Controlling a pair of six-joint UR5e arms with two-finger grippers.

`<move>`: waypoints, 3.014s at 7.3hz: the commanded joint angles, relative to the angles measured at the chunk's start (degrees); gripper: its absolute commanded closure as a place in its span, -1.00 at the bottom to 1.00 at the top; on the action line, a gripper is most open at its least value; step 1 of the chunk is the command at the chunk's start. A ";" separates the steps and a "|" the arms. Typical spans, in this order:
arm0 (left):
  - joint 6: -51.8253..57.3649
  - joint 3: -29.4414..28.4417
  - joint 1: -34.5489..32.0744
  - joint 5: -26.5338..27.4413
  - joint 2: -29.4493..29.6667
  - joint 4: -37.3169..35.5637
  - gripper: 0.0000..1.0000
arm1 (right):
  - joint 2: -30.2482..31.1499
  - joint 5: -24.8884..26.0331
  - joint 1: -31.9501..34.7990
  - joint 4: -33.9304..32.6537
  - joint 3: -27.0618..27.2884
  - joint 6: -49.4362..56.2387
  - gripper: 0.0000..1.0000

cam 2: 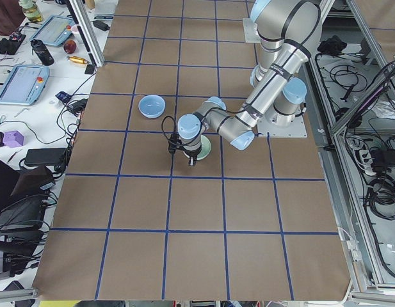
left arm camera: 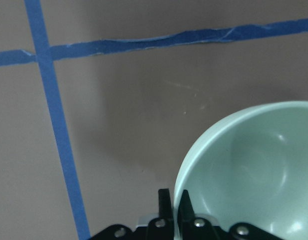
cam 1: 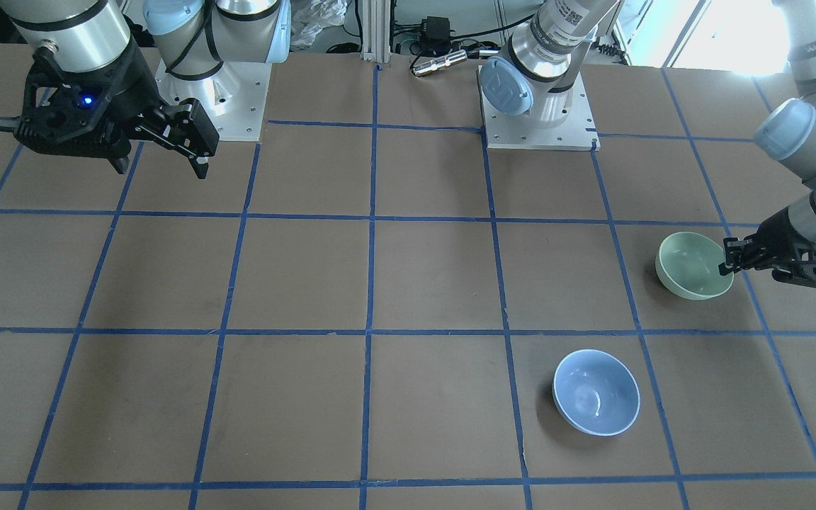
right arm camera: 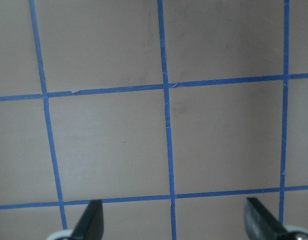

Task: Stack green bowl on blue bowl
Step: 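Lift the green bowl with the left gripper toward the light-blue bowl, then lower the green bowl into the light-blue bowl with the left gripper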

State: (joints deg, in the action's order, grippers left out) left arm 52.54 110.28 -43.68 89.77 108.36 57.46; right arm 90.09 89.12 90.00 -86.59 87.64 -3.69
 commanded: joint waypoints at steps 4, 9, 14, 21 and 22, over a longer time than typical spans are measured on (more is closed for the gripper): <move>-11.44 -11.89 -10.50 -6.63 -2.28 10.98 0.98 | 0.00 0.00 0.00 0.02 -0.01 0.00 -1.00; -34.23 -22.10 -23.79 -9.53 2.98 14.96 0.98 | 0.00 0.00 0.00 0.02 0.07 0.00 -1.00; -38.40 -22.74 -26.45 -9.36 9.57 9.27 0.97 | 0.00 0.00 0.00 0.02 0.07 0.00 -1.00; -39.62 -22.74 -27.42 -8.74 12.05 9.25 0.90 | 0.00 0.00 0.00 0.02 -0.01 0.00 -1.00; -39.62 -22.65 -27.42 -8.65 12.05 9.25 0.89 | 0.00 0.00 0.00 0.02 -0.01 0.00 -1.00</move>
State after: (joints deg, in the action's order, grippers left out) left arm 12.89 87.61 -71.10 80.97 120.31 66.71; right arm 90.09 89.12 90.00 -86.58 87.63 -3.69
